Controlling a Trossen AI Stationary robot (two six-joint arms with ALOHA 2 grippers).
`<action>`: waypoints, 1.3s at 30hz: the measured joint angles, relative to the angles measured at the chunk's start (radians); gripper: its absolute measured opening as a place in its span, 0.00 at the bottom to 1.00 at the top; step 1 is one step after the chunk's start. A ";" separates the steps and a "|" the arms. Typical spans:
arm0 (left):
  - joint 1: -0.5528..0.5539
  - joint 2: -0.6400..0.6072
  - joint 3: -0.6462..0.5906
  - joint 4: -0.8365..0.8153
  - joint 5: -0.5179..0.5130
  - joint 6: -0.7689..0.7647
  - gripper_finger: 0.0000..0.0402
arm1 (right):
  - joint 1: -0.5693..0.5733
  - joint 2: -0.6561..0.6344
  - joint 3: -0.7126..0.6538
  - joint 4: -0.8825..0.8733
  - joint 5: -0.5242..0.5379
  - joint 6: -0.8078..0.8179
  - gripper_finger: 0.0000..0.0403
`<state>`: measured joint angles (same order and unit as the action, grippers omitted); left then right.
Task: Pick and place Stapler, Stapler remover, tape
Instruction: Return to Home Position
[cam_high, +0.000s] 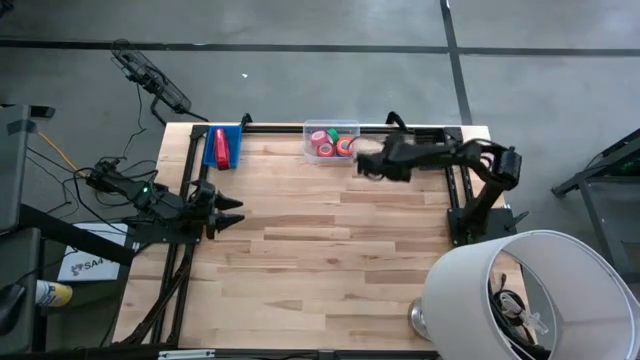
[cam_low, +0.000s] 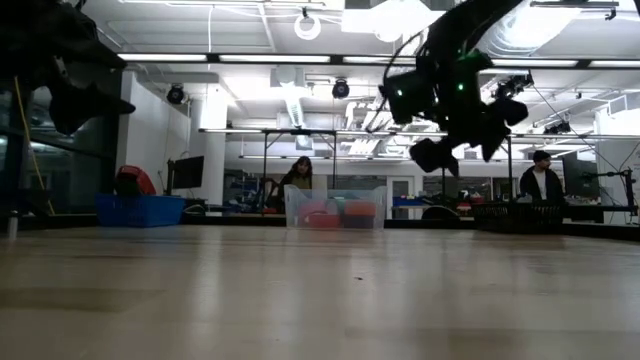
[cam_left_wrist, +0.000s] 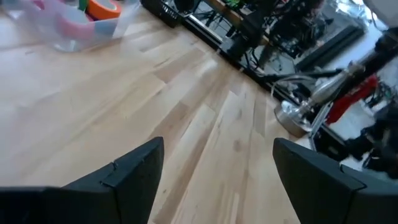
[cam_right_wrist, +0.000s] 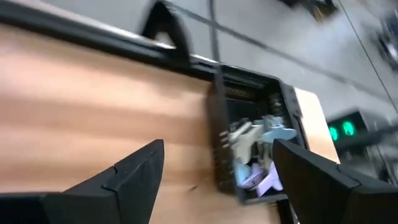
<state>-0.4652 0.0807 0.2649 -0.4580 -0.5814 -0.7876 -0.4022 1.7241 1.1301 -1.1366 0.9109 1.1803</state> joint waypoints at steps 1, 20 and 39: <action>0.000 0.000 0.000 0.000 0.003 0.021 0.74 | 0.036 0.000 0.000 0.000 0.009 -0.011 0.72; 0.001 0.015 -0.228 0.700 0.229 0.478 0.74 | 0.702 -0.594 -0.504 1.009 -0.131 -0.382 0.72; 0.001 -0.008 -0.229 0.694 0.109 0.547 0.74 | 0.609 -1.449 -1.120 1.615 -0.293 -0.789 0.72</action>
<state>-0.4644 0.0731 0.0360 0.2364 -0.4722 -0.2405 0.2071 0.2750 0.0097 0.4783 0.6183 0.3916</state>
